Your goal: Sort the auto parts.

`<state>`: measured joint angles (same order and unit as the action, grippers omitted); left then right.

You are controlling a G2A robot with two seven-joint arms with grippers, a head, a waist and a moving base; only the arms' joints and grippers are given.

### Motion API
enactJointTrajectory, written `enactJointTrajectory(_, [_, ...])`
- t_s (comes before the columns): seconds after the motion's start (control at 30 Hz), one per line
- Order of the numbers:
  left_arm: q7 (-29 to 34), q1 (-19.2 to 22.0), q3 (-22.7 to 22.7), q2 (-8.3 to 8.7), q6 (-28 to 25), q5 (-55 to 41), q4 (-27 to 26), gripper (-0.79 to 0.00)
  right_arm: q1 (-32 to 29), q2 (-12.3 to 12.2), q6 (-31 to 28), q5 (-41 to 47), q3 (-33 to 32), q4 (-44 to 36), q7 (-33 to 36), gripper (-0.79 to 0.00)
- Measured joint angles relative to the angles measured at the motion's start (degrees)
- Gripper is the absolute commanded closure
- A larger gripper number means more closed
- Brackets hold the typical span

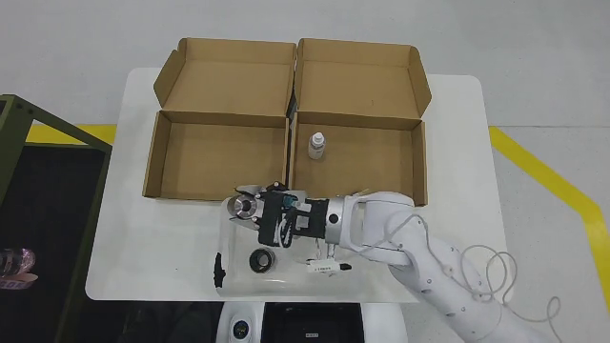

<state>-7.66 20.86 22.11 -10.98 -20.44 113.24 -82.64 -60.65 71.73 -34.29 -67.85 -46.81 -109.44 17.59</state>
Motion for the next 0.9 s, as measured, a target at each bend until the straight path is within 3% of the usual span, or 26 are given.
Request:
enactJointTrajectory(0.53, [0.0, 0.0, 0.0, 0.0, 0.0, 0.0, 0.0, -0.785, 5.1, 2.2, 7.0, 1.4, 1.6, 8.1, -1.6, 0.0])
enactJointTrajectory(0.9, [0.0, 0.0, 0.0, 0.0, 0.0, 0.0, 0.0, -0.785, 11.6, 4.7, 11.7, -1.5, 5.4, 16.3, 1.7, 0.0])
